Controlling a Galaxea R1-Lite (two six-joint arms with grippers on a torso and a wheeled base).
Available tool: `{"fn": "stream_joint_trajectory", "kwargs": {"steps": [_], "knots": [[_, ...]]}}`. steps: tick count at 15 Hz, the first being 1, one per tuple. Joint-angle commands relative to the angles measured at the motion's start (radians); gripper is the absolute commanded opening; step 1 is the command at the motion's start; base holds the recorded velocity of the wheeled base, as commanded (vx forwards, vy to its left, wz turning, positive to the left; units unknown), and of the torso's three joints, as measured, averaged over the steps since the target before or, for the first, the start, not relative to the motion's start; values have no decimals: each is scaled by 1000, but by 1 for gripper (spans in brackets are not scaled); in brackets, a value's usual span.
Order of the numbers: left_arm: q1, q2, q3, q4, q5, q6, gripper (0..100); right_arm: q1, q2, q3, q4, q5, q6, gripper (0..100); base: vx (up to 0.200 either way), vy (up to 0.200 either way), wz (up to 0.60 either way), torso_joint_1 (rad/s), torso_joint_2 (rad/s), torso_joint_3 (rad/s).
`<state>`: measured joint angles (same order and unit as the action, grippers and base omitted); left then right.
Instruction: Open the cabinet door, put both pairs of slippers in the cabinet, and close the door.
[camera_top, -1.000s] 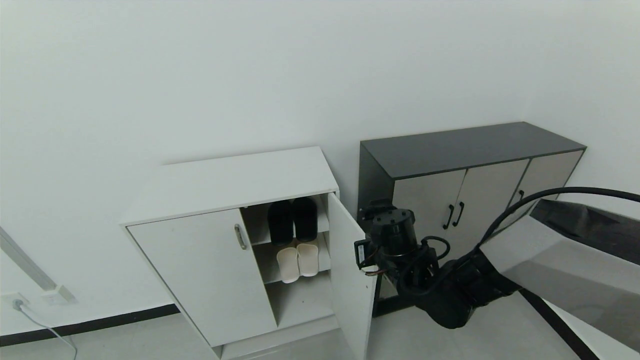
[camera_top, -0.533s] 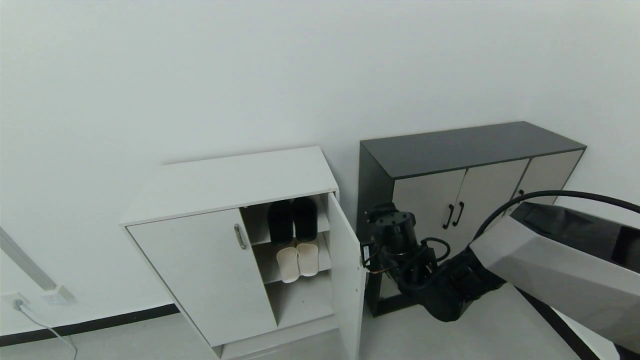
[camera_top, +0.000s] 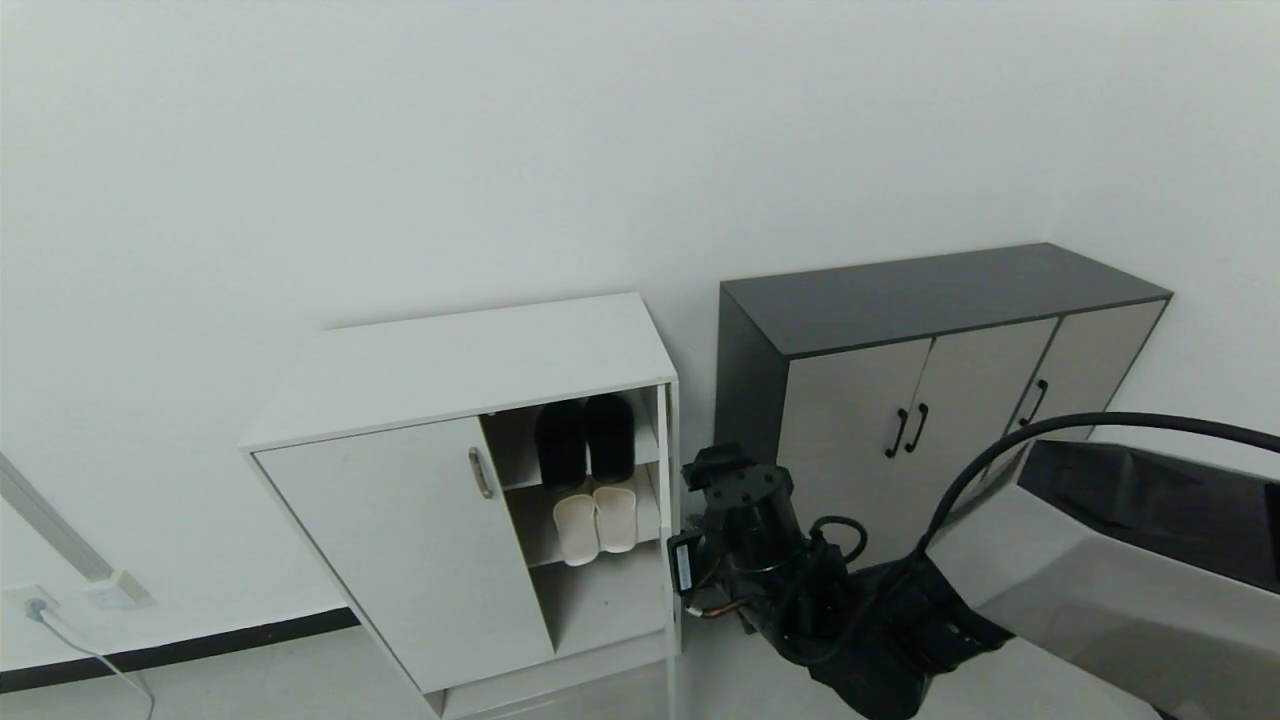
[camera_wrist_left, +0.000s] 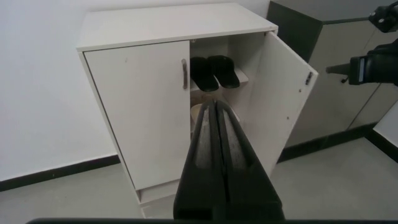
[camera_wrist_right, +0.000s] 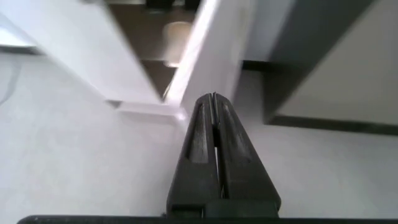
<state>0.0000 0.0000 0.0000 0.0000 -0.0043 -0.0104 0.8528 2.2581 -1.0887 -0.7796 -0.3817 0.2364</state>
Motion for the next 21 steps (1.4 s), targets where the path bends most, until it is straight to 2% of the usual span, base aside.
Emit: {"fn": "stream_joint_trajectory", "kwargs": {"steps": [1,3,7,14,21], "knots": [[0,0,0,0,0,0,0,20,-57,46,-9,3,-9,0,0,0,0,0,0,0],[0,0,0,0,0,0,0,12,-57,82,-46,4,-92,0,0,0,0,0,0,0],[0,0,0,0,0,0,0,11,-55,105,-107,3,-126,0,0,0,0,0,0,0],[0,0,0,0,0,0,0,9,-55,115,-133,0,-129,0,0,0,600,5,-2,2],[0,0,0,0,0,0,0,-20,-64,138,-190,-36,-195,0,0,0,0,0,0,0]]}}
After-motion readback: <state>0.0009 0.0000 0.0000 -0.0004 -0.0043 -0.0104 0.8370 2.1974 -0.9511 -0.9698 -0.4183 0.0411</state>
